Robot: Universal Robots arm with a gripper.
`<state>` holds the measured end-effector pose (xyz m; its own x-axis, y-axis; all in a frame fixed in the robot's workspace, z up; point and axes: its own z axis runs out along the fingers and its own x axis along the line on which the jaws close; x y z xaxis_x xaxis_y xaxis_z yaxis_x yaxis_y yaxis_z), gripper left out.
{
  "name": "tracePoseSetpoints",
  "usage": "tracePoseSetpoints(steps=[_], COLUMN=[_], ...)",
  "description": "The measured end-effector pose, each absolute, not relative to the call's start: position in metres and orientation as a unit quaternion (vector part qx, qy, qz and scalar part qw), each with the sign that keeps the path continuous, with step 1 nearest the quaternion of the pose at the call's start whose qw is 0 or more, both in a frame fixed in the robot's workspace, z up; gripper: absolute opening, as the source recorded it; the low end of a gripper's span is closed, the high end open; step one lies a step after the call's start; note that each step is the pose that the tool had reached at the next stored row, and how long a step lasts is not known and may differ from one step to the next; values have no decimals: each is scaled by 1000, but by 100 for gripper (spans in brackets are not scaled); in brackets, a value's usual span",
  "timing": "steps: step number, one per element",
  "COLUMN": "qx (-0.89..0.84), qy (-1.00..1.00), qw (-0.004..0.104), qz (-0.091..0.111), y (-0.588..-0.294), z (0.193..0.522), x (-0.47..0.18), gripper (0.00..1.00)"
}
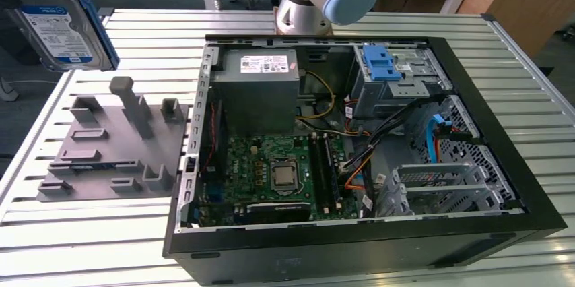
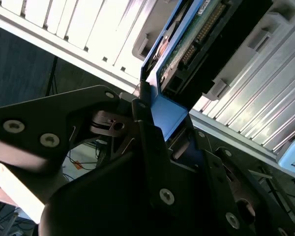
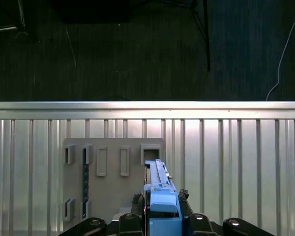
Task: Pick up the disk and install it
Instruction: 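Pick up the disk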
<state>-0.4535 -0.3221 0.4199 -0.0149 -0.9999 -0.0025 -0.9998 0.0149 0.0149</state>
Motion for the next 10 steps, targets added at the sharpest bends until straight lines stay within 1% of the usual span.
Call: tracePoseSetpoints(steps=[10], qx=[702], qy=[-712], qw=[4], qz=[-6], y=[-322], z=[422], x=[-453], gripper=[37])
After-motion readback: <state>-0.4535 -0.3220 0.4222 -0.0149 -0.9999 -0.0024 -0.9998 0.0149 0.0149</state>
